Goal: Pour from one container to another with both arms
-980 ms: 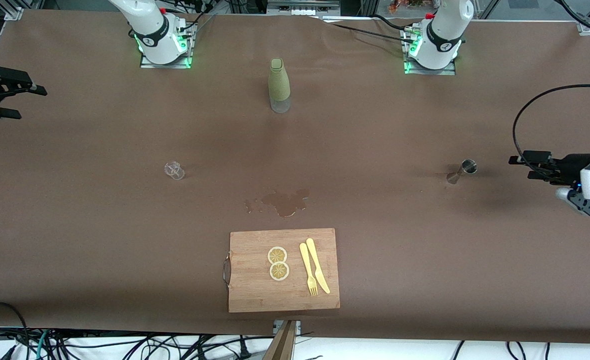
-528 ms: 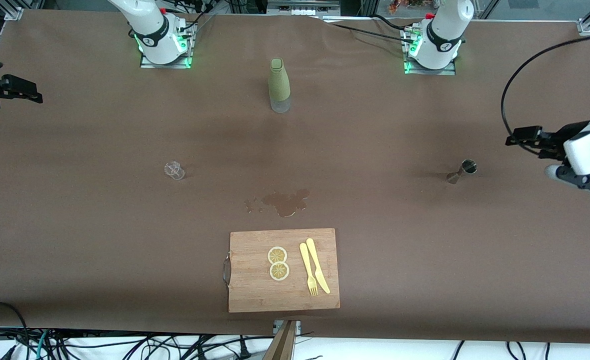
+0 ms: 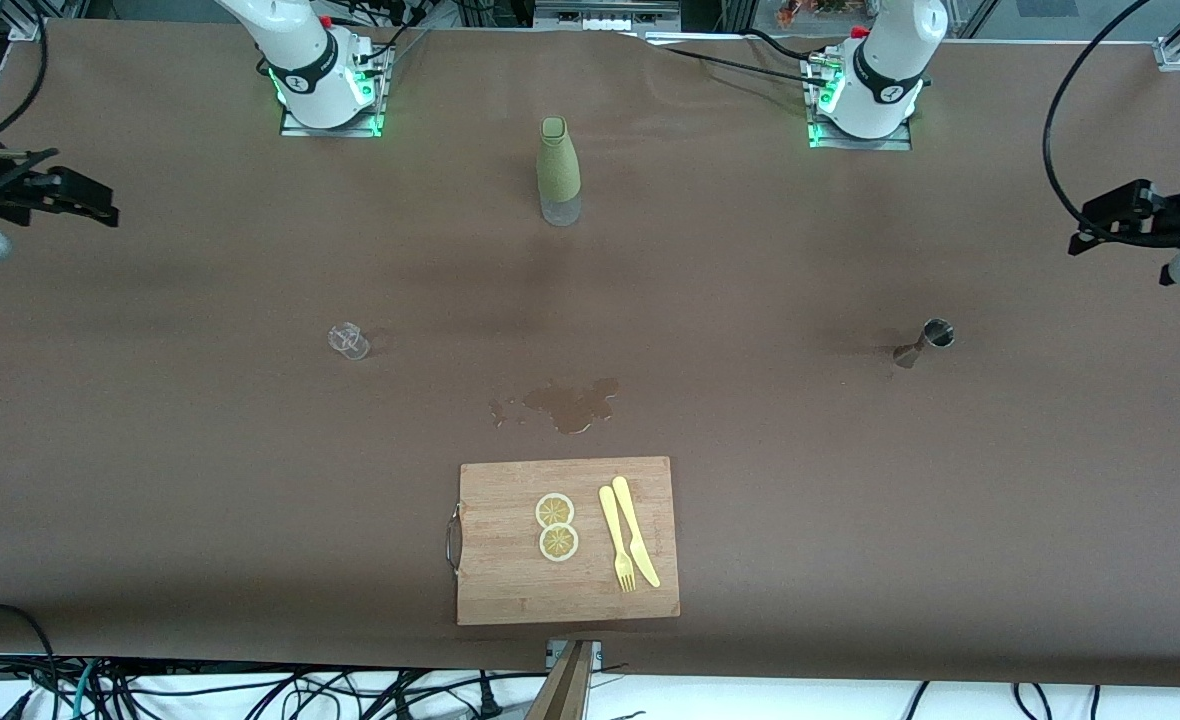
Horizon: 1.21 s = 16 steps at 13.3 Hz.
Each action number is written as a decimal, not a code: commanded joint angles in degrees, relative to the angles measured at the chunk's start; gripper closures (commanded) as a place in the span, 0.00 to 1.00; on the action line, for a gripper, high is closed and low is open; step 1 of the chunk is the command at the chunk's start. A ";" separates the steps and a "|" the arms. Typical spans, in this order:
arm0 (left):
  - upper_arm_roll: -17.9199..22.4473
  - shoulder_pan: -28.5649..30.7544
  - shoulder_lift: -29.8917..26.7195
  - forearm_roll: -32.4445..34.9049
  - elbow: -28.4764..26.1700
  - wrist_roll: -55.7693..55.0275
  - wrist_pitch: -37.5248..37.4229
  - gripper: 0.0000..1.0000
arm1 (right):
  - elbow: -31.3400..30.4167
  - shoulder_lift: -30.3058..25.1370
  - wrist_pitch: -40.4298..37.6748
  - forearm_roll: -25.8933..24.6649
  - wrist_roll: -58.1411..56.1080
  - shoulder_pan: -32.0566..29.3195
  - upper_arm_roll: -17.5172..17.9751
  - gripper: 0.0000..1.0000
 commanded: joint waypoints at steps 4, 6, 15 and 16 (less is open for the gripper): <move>-0.55 -2.18 -1.13 1.67 0.88 -11.53 -1.64 0.00 | -1.11 -2.45 3.33 2.29 1.15 -1.91 0.82 0.00; -0.11 -1.83 -2.35 1.49 -0.69 -11.34 -1.64 0.00 | -1.11 -3.07 3.15 2.20 1.06 -1.91 1.00 0.00; -0.37 -1.39 -3.42 0.70 -2.02 -12.13 -1.20 0.00 | -0.05 -2.28 2.44 2.20 1.15 -2.00 1.26 0.00; -0.37 -1.48 -3.33 0.70 -2.02 -12.05 -1.20 0.00 | -0.05 -2.28 2.44 2.11 1.15 -2.00 1.26 0.00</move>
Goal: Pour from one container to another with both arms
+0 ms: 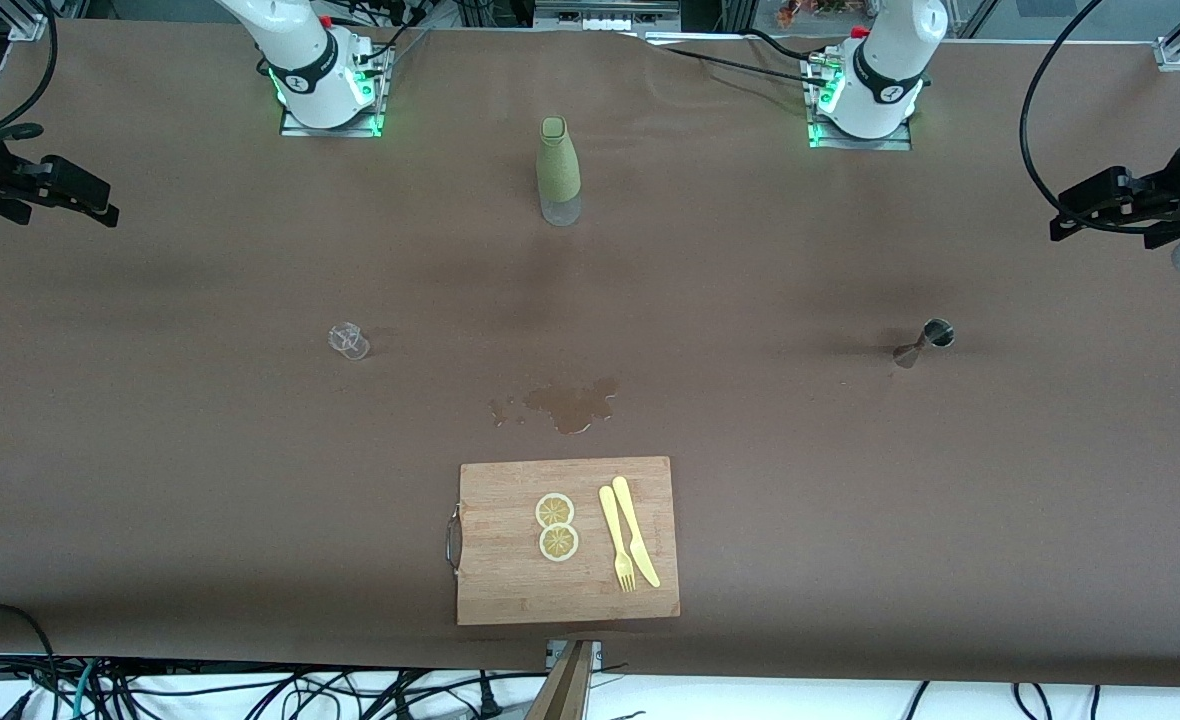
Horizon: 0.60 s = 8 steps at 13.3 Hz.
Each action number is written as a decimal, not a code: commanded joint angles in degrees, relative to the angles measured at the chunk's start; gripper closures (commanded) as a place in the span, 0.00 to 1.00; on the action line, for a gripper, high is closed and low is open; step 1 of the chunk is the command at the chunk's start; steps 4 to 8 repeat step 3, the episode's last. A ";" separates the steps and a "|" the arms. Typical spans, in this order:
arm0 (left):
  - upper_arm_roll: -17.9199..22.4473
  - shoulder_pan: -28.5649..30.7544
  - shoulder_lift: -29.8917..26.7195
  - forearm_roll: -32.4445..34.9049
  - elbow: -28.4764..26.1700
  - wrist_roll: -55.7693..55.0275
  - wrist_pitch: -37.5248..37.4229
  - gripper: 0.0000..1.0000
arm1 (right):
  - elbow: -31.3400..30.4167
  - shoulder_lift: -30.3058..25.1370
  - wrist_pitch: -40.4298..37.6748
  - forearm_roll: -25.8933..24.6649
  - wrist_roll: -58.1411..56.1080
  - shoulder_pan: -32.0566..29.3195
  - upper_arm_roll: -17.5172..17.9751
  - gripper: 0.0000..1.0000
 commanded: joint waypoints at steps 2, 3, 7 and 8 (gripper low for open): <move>-0.18 -0.64 -0.86 0.70 -0.99 -0.85 0.25 0.00 | -0.06 -0.38 -0.43 0.68 0.32 -0.74 0.70 0.00; -0.18 -0.64 -0.86 0.70 -0.99 -0.85 0.25 0.00 | -0.06 -0.38 -0.43 0.60 0.24 -0.74 0.71 0.00; -0.18 -0.64 -0.86 0.70 -0.99 -0.85 0.25 0.00 | -0.06 -0.38 -0.43 0.60 0.24 -0.74 0.71 0.00; -0.18 -0.64 -0.86 0.70 -0.99 -0.85 0.25 0.00 | -0.06 -0.38 -0.43 0.60 0.24 -0.74 0.71 0.00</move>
